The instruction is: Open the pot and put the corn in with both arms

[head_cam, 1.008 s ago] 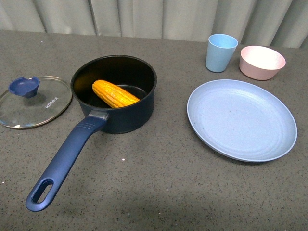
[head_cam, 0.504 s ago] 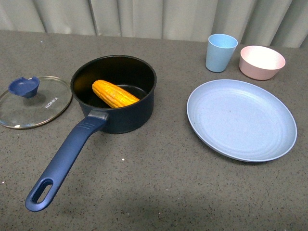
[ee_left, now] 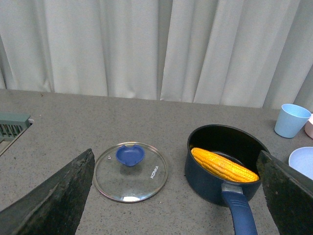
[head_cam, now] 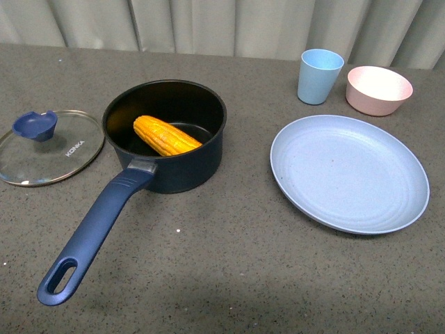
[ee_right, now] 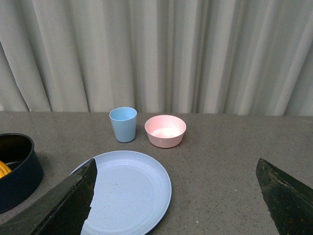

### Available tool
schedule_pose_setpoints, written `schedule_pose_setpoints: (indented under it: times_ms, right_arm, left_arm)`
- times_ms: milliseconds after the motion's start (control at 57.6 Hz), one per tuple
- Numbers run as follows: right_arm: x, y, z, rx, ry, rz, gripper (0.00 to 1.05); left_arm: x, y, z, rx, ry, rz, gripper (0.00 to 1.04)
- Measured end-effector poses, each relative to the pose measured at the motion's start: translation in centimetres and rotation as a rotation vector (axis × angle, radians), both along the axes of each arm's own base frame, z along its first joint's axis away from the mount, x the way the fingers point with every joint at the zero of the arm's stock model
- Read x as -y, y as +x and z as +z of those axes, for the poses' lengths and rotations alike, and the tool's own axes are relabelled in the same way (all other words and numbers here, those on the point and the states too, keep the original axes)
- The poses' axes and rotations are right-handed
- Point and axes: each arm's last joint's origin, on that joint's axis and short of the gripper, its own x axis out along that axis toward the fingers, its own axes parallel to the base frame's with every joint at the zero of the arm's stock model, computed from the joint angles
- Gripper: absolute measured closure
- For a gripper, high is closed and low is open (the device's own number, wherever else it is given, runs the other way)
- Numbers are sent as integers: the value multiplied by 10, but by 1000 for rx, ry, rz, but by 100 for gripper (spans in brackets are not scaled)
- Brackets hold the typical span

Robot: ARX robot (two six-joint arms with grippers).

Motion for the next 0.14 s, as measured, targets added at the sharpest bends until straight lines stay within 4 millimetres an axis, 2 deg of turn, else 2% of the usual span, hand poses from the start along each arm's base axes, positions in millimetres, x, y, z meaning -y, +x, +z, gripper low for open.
schedule_pose_setpoints:
  times_ms: [139]
  right_arm:
    - [0,0,0,0,0,0,9]
  left_arm:
    - [0,0,0,0,0,0,7]
